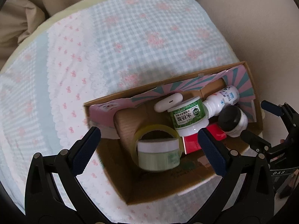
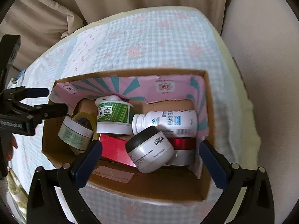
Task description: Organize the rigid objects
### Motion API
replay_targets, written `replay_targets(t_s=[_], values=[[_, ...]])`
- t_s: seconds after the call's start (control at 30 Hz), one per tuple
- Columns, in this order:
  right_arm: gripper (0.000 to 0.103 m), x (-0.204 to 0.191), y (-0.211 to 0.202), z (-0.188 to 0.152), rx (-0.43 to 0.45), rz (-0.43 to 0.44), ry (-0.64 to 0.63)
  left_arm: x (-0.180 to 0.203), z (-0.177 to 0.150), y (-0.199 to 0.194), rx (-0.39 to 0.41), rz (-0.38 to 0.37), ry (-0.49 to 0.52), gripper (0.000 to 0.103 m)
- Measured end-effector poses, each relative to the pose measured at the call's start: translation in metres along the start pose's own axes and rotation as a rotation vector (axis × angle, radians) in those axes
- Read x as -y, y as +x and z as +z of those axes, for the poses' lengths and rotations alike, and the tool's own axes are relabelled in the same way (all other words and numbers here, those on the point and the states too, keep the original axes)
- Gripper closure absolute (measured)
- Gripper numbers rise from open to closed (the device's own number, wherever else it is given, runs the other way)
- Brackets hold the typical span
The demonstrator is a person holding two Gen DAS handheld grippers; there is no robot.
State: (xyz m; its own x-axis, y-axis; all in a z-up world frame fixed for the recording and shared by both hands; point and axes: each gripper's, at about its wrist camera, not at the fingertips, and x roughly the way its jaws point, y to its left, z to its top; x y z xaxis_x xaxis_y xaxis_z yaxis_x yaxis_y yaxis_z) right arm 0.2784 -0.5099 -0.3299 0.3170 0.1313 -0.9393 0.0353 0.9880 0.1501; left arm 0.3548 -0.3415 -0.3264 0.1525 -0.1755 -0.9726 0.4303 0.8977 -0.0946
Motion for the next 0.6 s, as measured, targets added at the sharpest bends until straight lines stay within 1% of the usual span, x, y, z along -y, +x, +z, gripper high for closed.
replay_targets(t_s=[0.1, 0.17, 0.3, 0.37, 0.47, 0.53, 0.6], values=[[0.000, -0.005, -0.016, 0.001, 0.005, -0.025, 0.005, -0.003, -0.006, -0.023, 0.028, 0.003, -0.007, 0.000], [0.000, -0.008, -0.027, 0.001, 0.001, -0.042, 0.004, -0.008, -0.014, -0.046, 0.055, -0.001, -0.016, 0.000], [0.000, -0.024, -0.061, -0.002, 0.034, -0.066, 0.005, -0.018, -0.032, -0.092, 0.115, -0.001, -0.037, 0.000], [0.000, -0.034, -0.078, -0.004, 0.048, -0.066, -0.004, -0.025, -0.047, -0.121, 0.155, -0.005, -0.053, 0.000], [0.000, -0.060, -0.117, -0.008, 0.095, -0.073, -0.020, -0.038, -0.072, -0.170, 0.225, -0.001, -0.084, 0.000], [0.000, -0.081, -0.145, -0.011, 0.129, -0.069, -0.030, -0.048, -0.096, -0.212, 0.290, 0.010, -0.101, 0.000], [0.000, -0.107, -0.176, -0.014, 0.172, -0.067, -0.048, -0.056, -0.115, -0.246, 0.345, 0.026, -0.114, 0.000]])
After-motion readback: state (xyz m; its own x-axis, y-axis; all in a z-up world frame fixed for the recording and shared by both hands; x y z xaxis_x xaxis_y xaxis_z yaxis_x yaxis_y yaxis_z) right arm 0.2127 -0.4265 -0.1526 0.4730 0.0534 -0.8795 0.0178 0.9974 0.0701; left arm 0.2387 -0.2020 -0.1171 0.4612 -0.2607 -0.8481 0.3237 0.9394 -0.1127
